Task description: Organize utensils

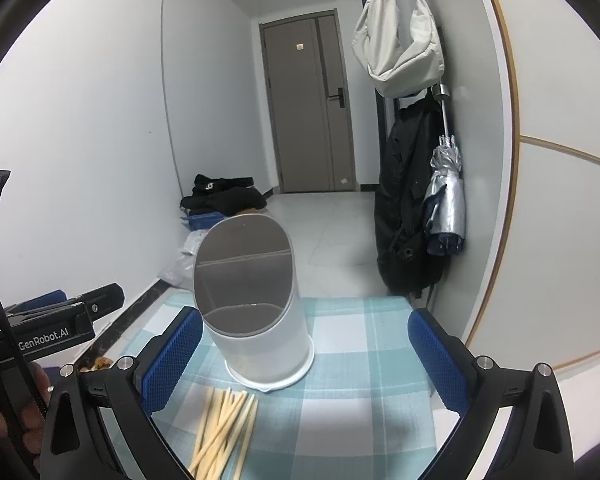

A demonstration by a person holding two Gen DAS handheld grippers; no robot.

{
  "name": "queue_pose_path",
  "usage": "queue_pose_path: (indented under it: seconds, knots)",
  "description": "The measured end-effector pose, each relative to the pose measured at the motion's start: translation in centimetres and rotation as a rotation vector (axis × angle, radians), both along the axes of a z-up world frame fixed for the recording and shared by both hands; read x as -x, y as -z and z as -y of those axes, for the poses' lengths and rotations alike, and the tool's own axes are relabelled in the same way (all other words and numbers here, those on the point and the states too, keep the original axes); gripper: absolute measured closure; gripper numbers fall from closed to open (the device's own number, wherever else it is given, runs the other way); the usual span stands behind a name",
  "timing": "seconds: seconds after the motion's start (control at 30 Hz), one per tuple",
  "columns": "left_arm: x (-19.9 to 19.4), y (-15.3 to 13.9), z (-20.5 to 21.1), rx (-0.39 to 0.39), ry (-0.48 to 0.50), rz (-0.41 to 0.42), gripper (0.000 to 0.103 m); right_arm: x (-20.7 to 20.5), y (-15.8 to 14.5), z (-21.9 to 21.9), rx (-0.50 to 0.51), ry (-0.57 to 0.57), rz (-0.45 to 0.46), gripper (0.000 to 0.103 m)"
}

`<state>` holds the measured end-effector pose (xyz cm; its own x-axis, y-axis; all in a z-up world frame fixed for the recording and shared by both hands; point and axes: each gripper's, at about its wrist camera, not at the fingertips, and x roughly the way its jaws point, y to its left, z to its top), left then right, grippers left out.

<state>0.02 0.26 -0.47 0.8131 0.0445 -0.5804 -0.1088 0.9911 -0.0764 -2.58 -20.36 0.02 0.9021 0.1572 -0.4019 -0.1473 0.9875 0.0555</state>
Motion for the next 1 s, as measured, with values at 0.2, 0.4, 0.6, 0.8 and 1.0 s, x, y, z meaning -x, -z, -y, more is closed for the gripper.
queue_pose_path:
  seconds: [0.2, 0.4, 0.6, 0.8, 1.0]
  knots:
    - [0.39, -0.12, 0.26, -0.025, 0.018, 0.024, 0.001, 0.18, 0.12, -0.11, 0.004, 0.004, 0.004, 0.000]
    - [0.06, 0.04, -0.15, 0.001, 0.016, 0.005, 0.001, 0.10, 0.21, -0.09, 0.001, 0.008, -0.002, 0.000]
    - [0.15, 0.04, 0.10, -0.007, 0.018, 0.003, 0.001, 0.13, 0.39, -0.30, -0.004, 0.004, -0.007, 0.000]
    - [0.17, 0.07, 0.04, -0.002, 0.024, -0.007, 0.001, -0.18, 0.68, -0.25, -0.042, -0.039, -0.038, 0.000]
    - [0.00, 0.00, -0.29, 0.023, 0.023, -0.014, 0.001, -0.45, 0.94, -0.30, -0.042, -0.045, -0.057, 0.000]
